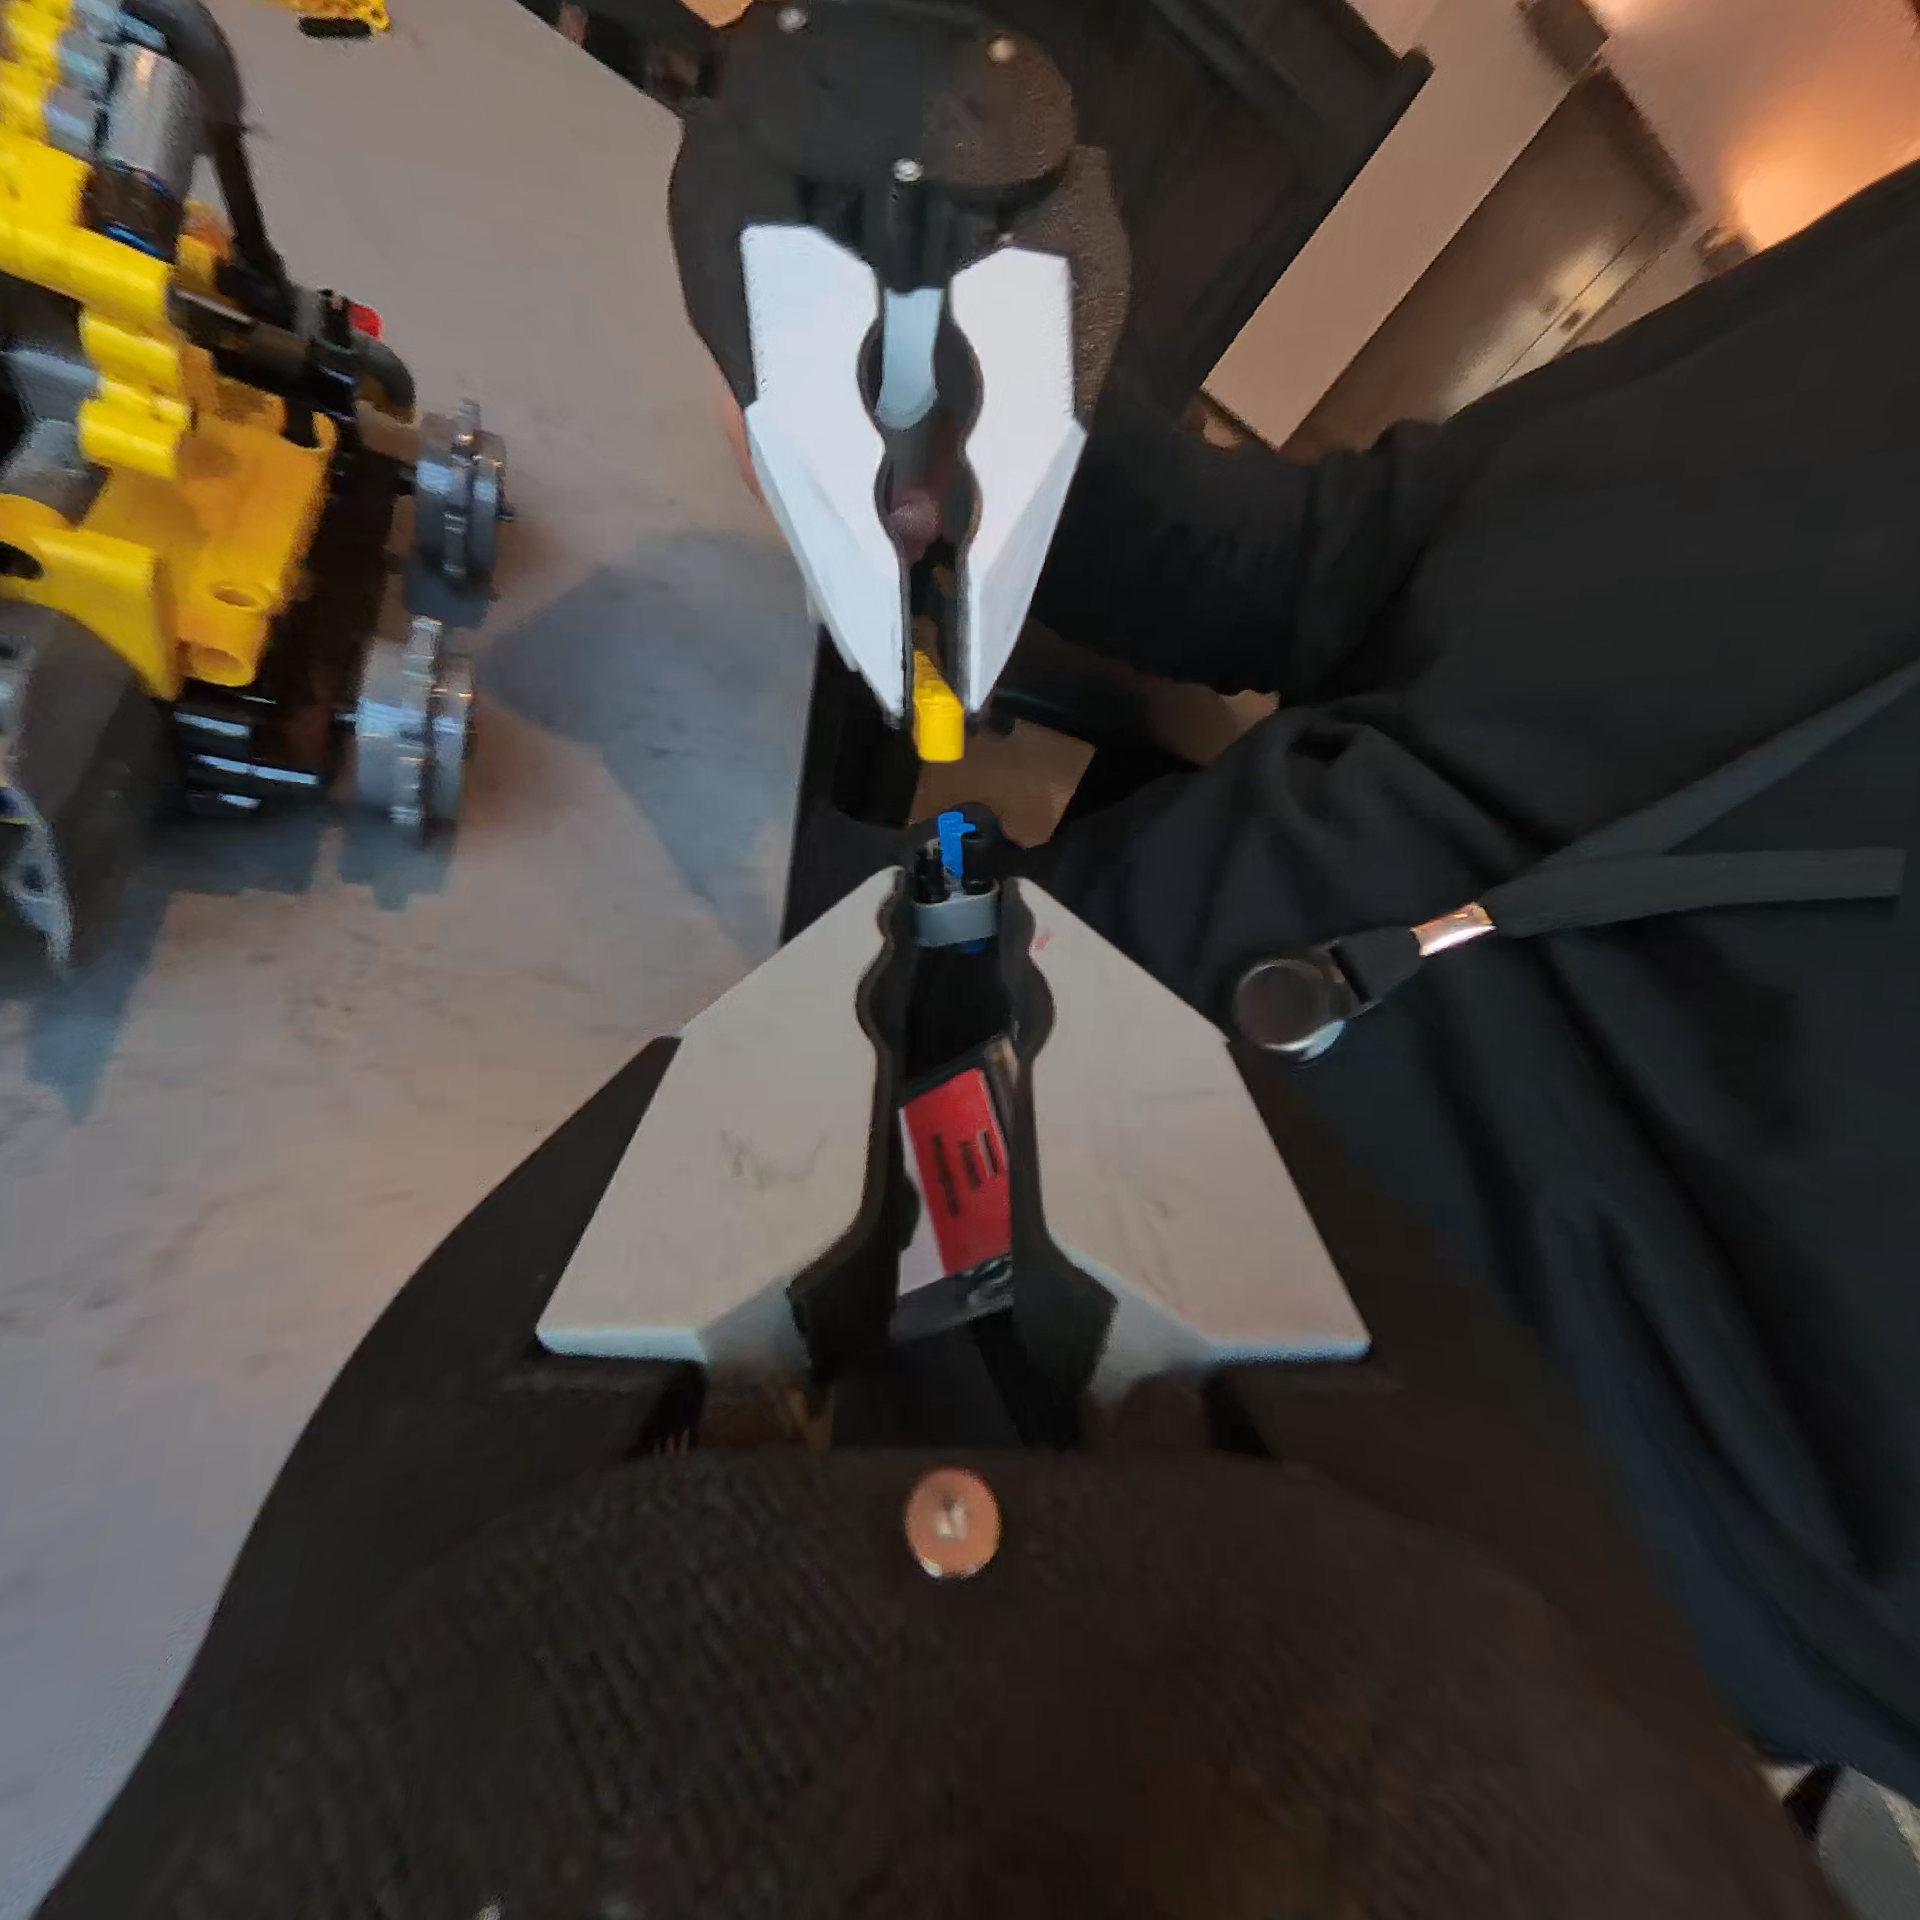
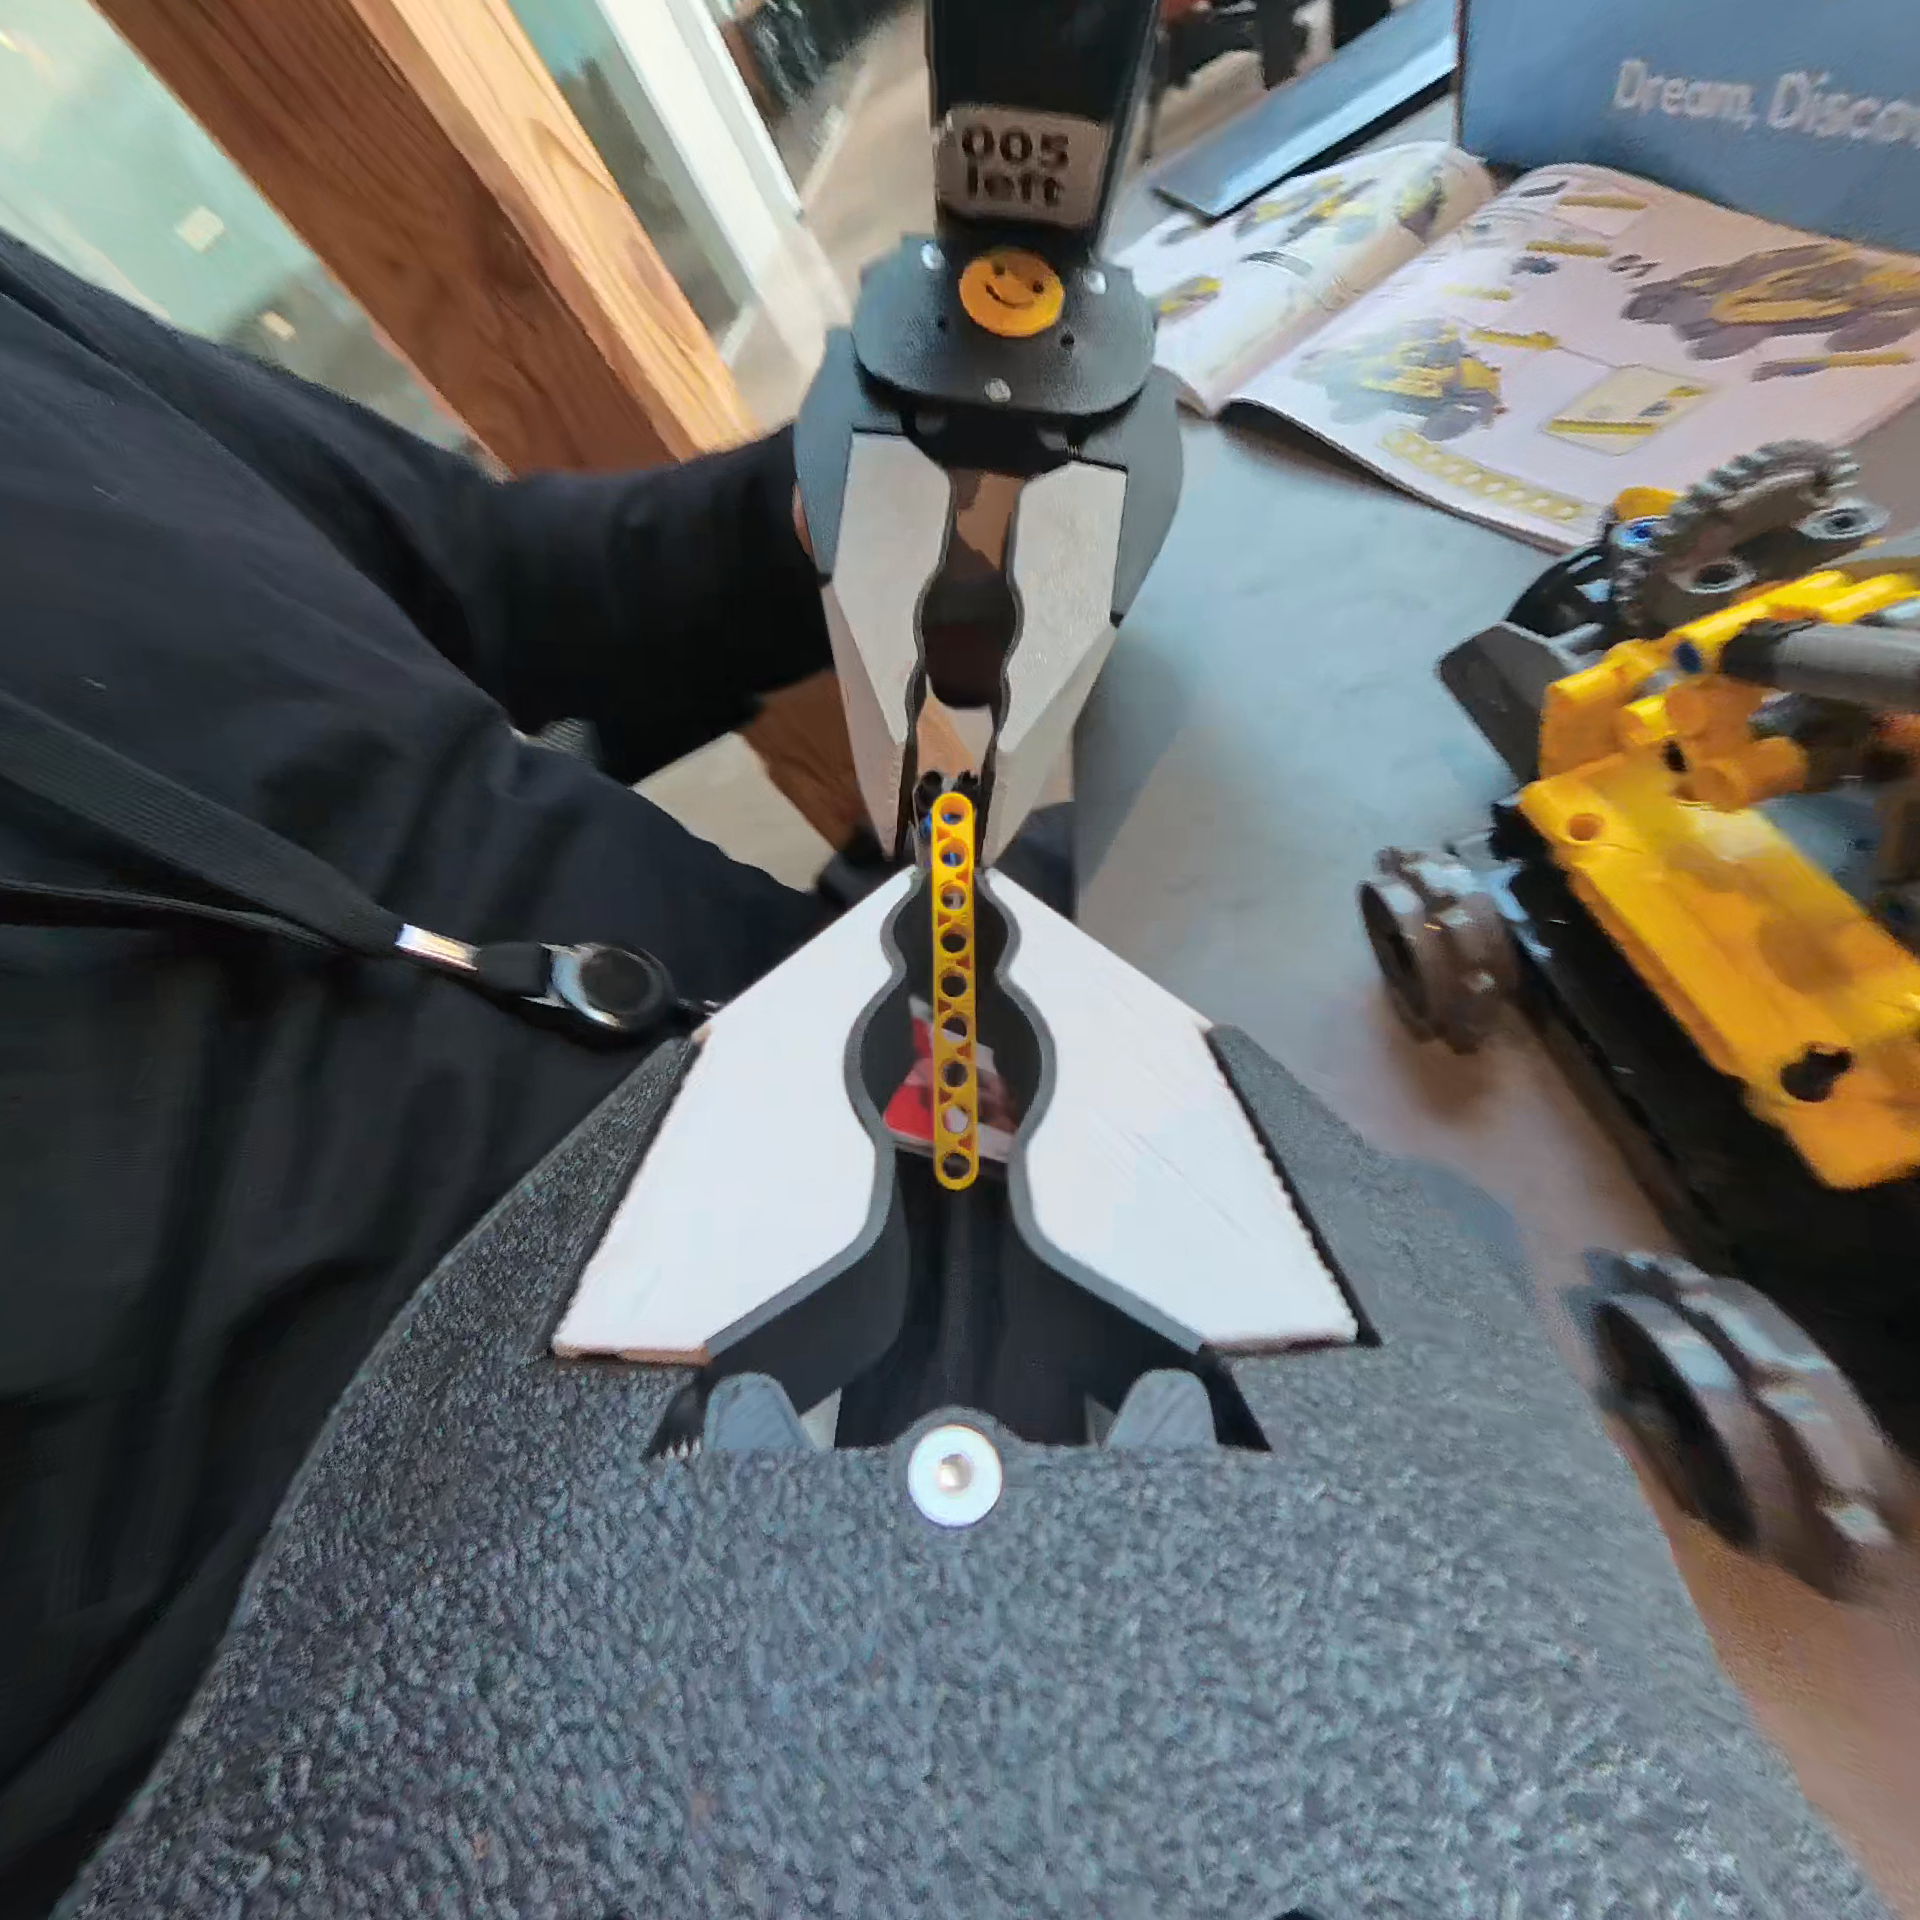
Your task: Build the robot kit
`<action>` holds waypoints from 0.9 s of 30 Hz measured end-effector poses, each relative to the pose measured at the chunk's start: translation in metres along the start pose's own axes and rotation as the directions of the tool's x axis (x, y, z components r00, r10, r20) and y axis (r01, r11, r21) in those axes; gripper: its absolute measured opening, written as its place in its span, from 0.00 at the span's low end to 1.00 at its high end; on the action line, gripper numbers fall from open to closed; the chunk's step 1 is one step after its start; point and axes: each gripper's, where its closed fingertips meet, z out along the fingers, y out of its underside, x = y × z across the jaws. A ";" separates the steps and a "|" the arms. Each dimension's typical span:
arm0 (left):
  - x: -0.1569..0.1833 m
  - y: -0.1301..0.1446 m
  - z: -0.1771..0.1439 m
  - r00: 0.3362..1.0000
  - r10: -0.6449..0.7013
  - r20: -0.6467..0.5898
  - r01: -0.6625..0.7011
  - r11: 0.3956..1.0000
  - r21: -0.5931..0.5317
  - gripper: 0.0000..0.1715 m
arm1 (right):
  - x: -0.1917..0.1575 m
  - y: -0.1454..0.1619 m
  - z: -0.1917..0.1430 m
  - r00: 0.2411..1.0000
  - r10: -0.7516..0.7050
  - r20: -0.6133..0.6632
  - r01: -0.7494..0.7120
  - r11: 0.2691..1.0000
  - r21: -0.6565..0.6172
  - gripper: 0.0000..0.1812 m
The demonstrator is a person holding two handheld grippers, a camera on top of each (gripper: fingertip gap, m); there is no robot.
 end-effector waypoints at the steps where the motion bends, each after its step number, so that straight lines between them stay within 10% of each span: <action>1: 0.007 0.000 0.001 1.000 -0.013 -0.022 0.014 1.000 0.026 0.08 | -0.007 -0.002 0.002 0.999 0.031 0.041 -0.031 0.999 0.016 0.04; 16: 0.051 0.027 0.017 0.997 -0.068 -0.045 0.072 0.993 0.096 0.08 | -0.058 0.032 0.022 0.992 0.070 0.106 -0.065 0.996 -0.053 0.04; 27: 0.057 0.039 0.031 0.998 -0.051 -0.041 0.052 0.998 0.037 0.07 | -0.061 0.071 0.035 0.993 -0.116 0.008 0.111 0.934 -0.339 0.04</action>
